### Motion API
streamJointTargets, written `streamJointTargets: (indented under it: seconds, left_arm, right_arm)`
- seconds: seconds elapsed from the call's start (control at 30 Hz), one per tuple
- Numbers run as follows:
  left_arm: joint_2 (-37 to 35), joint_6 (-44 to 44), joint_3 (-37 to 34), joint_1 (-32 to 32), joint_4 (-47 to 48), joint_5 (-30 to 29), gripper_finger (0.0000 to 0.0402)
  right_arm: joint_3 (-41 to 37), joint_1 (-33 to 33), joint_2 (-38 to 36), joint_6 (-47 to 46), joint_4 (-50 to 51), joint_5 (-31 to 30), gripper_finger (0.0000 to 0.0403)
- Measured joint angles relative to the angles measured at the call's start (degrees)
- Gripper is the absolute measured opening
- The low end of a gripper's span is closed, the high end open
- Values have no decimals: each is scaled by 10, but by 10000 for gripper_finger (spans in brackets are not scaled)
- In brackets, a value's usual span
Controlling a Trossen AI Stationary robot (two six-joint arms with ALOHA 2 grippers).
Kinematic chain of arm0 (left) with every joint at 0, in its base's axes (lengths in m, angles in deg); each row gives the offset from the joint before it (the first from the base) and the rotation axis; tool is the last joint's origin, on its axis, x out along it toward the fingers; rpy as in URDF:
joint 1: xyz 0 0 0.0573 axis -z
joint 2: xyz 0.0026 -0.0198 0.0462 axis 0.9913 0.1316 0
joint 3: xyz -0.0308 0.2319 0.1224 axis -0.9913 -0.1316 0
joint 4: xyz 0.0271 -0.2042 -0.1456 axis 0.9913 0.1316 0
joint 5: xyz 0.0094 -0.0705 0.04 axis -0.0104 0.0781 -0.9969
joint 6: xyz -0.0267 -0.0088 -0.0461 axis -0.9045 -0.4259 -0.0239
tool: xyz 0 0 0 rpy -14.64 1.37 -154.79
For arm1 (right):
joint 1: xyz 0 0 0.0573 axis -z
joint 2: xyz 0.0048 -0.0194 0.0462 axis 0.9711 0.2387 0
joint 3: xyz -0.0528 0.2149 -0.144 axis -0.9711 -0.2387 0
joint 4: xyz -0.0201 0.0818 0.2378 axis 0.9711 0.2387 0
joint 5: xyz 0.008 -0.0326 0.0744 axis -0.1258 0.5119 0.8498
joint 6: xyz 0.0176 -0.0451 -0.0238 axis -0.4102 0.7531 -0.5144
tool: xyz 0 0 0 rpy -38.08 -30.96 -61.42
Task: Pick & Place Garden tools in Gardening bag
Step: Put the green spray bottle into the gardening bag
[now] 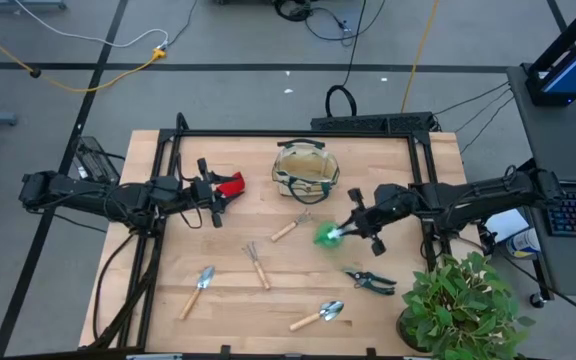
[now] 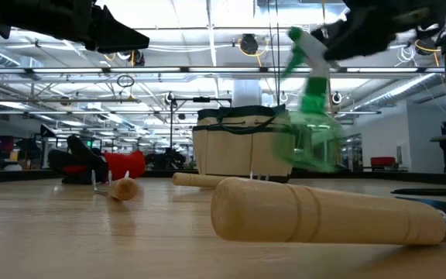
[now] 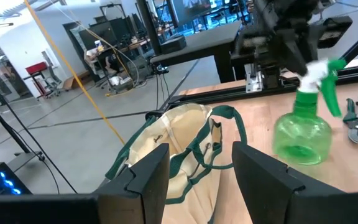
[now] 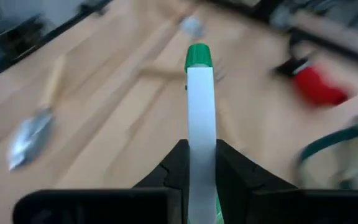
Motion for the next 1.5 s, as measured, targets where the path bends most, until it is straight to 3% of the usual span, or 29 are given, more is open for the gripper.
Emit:
streamJointTargets:
  seconds: [0.23, 0.4, 0.47, 0.87, 1.1, 1.27, 1.4, 1.5]
  left_arm:
    - [0, -4, 0, 0, 1, 0, 182]
    - [0, -5, 0, 0, 4, 0, 182]
    - [0, -4, 0, 0, 4, 0, 182]
    - [0, -11, 0, -1, 14, 1, 182]
    - [4, -53, 0, -1, 8, 2, 182]
    - [55, -85, 0, -1, -62, 15, 182]
    - [125, -30, 13, -6, -98, 71, 182]
    - [185, 9, 59, -16, -79, 76, 182]
  right_arm:
    - [32, 0, -14, 0, -143, -124, 41]
    - [44, 13, -10, 0, -250, -325, 41]
    - [43, 32, -1, -29, -255, -366, 41]
    - [43, 109, 64, -224, -86, -348, 41]
    - [43, 129, 66, -256, -38, -349, 42]
    - [43, 151, 81, -257, -31, -348, 42]
    - [43, 168, 109, -275, -29, -347, 43]
    - [43, 177, 124, -275, -33, -347, 44]
